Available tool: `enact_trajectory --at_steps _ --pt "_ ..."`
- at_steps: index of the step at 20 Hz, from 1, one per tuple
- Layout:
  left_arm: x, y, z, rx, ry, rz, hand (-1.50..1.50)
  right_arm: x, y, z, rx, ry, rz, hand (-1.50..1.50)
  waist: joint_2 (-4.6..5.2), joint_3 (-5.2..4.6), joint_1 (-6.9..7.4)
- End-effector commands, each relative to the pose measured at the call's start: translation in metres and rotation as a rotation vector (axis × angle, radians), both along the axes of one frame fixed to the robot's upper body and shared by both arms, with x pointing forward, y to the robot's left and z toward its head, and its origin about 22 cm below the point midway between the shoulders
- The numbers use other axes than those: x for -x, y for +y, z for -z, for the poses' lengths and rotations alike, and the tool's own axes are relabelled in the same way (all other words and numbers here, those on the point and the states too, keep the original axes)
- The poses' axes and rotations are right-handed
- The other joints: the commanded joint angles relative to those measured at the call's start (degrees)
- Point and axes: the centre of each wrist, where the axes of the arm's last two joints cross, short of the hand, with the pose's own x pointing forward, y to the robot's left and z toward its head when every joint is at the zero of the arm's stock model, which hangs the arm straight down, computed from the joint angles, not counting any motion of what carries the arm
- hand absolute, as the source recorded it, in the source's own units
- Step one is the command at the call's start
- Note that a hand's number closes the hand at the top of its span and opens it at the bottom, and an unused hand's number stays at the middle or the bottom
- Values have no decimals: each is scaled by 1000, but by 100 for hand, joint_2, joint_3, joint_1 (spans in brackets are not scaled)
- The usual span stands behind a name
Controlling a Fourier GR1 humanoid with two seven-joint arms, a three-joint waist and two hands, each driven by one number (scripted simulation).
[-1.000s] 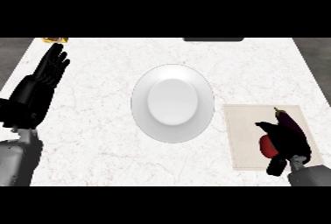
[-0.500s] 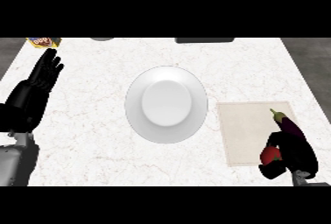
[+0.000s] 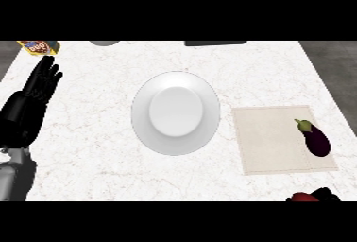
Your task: Pick the tomato from the placemat and place it in the plate
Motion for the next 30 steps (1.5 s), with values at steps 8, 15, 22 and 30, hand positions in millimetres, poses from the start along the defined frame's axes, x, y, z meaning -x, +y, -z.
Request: enact_trajectory --at_steps 8,15,22,30 --pt "-3 -9 -1 9 -9 34 0 35 107 -107 -67 -469 -182 150 73 42 327" --pt "-18 -13 -18 5 -7 83 0 6 156 -136 -136 -584 -314 150 129 54 447" --pt "-16 -33 -11 15 -11 93 0 -34 189 -160 -142 -587 -347 150 132 52 493" --pt "-28 -16 -18 7 -23 78 0 -127 198 -162 -295 -578 -337 150 175 56 584"
